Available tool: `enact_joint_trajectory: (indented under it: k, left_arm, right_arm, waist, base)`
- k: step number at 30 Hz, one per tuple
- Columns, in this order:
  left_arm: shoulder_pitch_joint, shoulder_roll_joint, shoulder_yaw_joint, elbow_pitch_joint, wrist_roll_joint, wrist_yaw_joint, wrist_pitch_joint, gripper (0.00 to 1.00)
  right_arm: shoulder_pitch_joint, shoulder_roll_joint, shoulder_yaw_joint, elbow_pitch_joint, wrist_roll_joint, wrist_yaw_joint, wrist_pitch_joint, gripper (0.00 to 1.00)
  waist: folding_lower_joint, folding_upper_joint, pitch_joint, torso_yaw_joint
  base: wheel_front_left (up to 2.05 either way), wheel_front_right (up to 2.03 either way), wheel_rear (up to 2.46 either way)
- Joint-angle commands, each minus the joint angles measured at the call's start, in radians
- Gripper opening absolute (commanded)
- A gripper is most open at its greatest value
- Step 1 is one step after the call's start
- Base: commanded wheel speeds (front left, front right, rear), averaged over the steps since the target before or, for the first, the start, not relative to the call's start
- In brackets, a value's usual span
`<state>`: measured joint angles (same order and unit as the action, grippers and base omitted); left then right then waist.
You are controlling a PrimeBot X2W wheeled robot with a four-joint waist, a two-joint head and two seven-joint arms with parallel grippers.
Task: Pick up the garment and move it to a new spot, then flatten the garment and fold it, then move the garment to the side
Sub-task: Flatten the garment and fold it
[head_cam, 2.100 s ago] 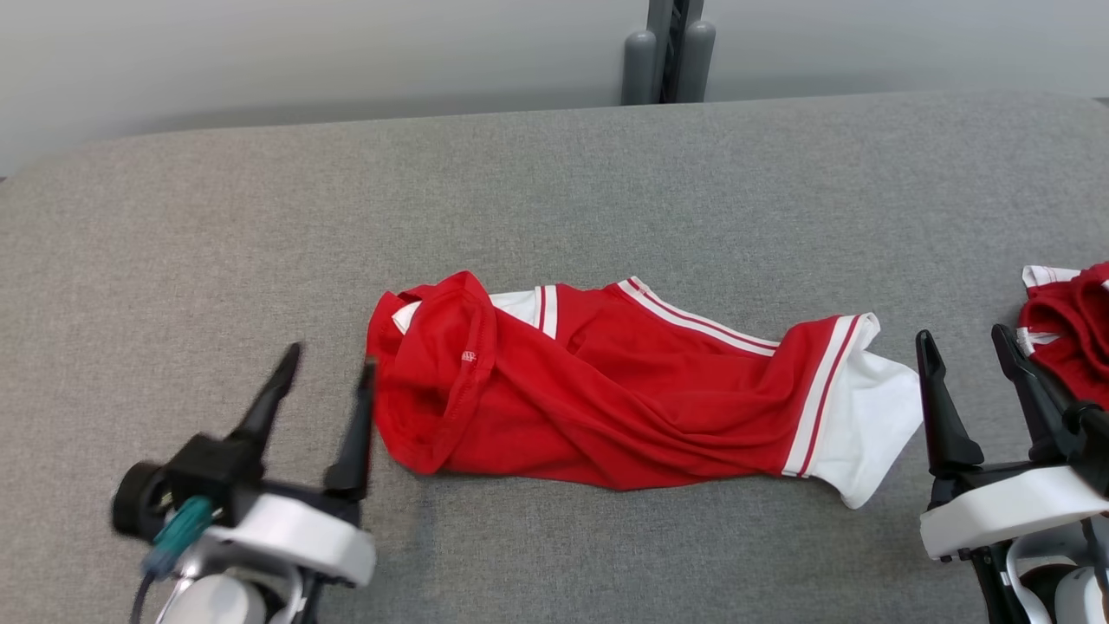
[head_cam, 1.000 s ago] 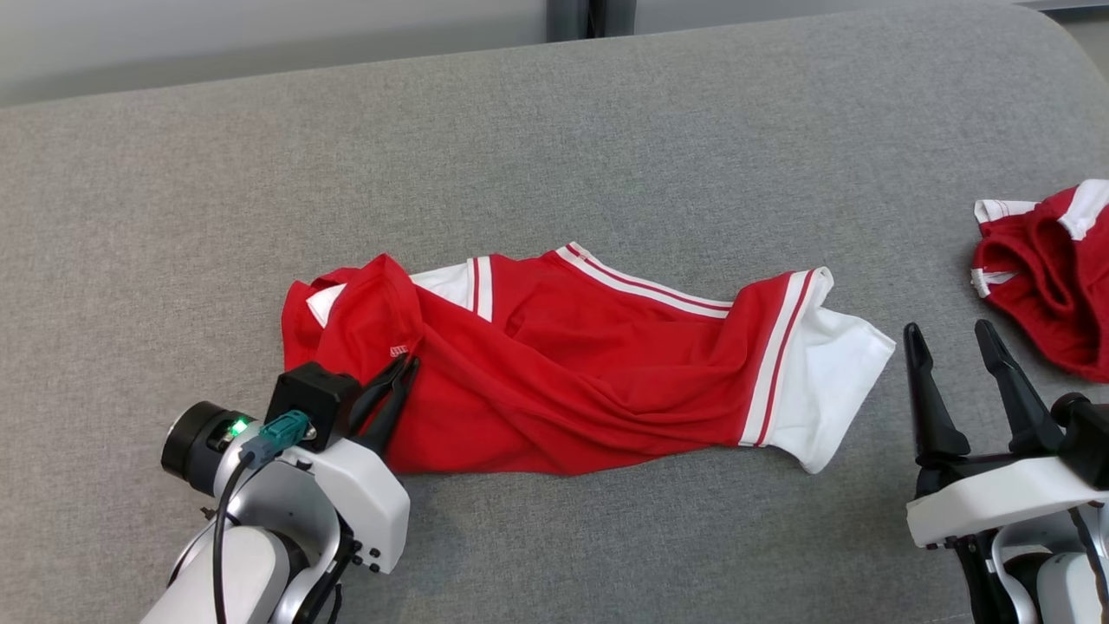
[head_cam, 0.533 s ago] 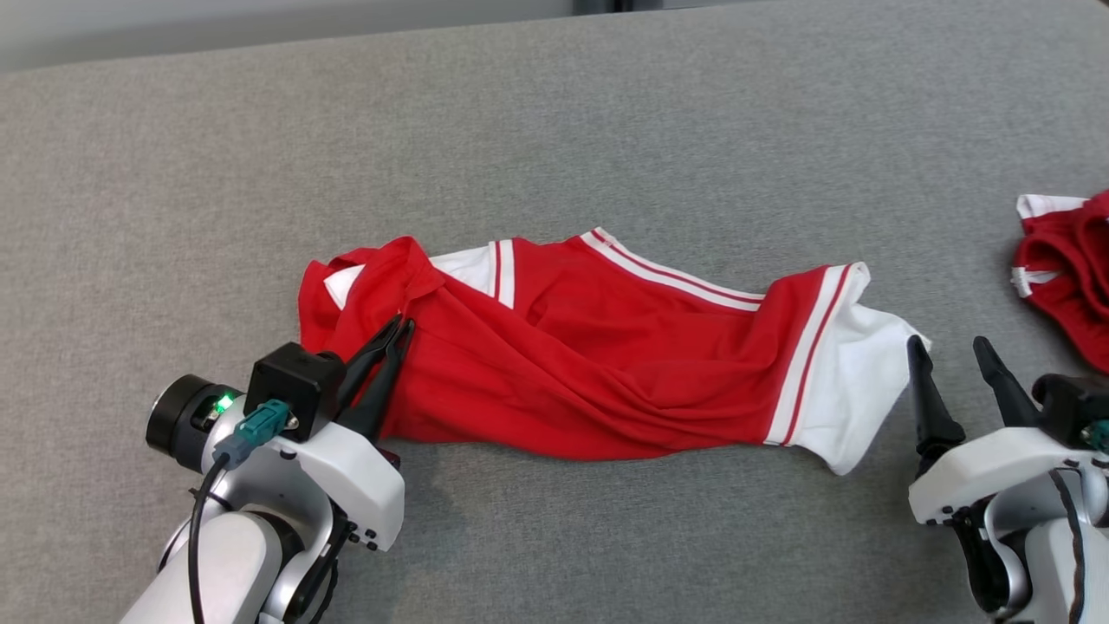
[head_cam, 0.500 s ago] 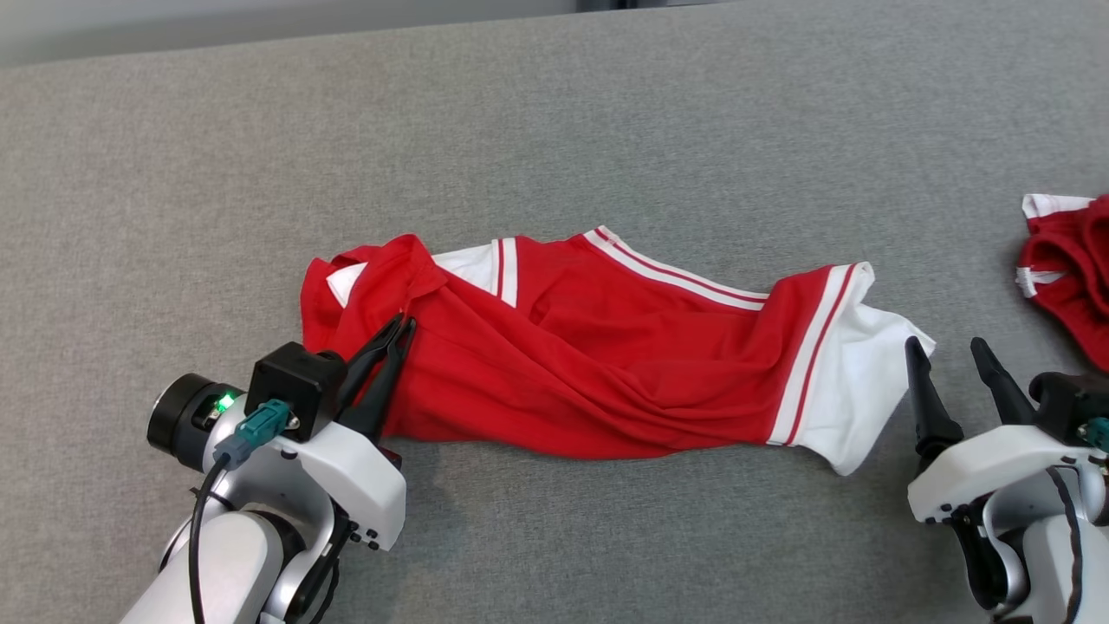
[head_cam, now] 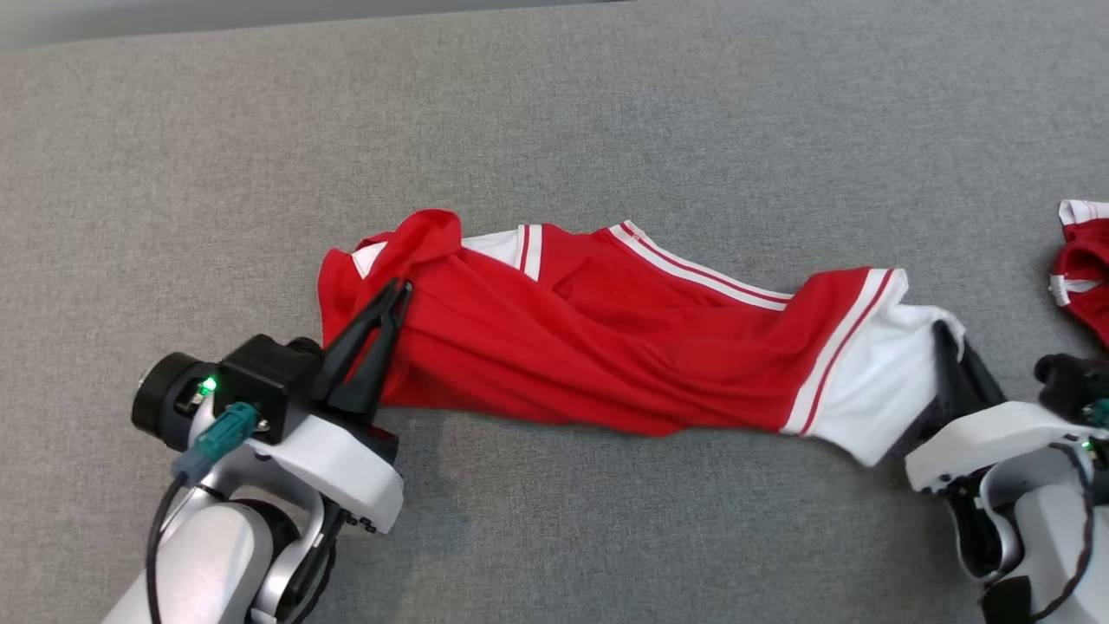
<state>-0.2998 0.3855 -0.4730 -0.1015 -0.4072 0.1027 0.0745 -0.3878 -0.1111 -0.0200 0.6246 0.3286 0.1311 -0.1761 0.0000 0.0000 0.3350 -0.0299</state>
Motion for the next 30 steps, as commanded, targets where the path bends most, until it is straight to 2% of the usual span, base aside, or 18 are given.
enact_joint_trajectory:
  k: [1, 6, 12, 15, 22, 30]
  left_arm:
    - [0.001, 0.008, 0.014, -0.017, -0.005, 0.008, -0.011, 0.00]
    - [0.013, 0.030, 0.044, -0.077, -0.013, 0.024, -0.019, 0.00]
    - [0.009, 0.062, 0.094, -0.156, -0.020, 0.044, -0.019, 0.00]
    - [-0.002, 0.065, 0.117, -0.207, -0.039, 0.050, -0.013, 0.00]
    - [-0.065, 0.121, 0.197, -0.329, -0.032, 0.074, 0.013, 0.00]
    - [-0.110, 0.148, 0.238, -0.430, -0.014, 0.098, 0.038, 0.00]
  right_arm:
    - [-0.006, -0.017, -0.003, -0.020, 0.023, -0.001, -0.019, 0.00]
    - [-0.012, -0.050, -0.041, -0.145, 0.022, -0.001, -0.060, 0.00]
    - [-0.008, -0.061, -0.096, -0.384, -0.008, -0.001, -0.047, 0.00]
    - [-0.011, -0.060, -0.126, -0.515, -0.029, -0.001, -0.014, 0.00]
    - [-0.051, -0.064, -0.186, -0.819, -0.086, -0.001, 0.094, 0.00]
    - [-0.074, -0.070, -0.205, -0.972, -0.106, -0.001, 0.172, 0.00]
  waist:
    - [0.0000, 0.0000, -0.006, -0.003]
    - [0.0000, 0.0000, -0.031, -0.013]
    - [0.0000, 0.0000, -0.068, -0.018]
    - [0.0000, 0.0000, -0.084, -0.016]
    - [0.0000, 0.0000, -0.129, -0.010]
    - [0.0000, 0.0000, -0.157, -0.008]
  base:
    - [0.00, 0.00, 0.00]
    - [0.00, 0.00, 0.00]
    - [0.00, 0.00, 0.00]
    - [0.00, 0.00, 0.00]
    - [0.00, 0.00, 0.00]
    - [0.00, 0.00, 0.00]
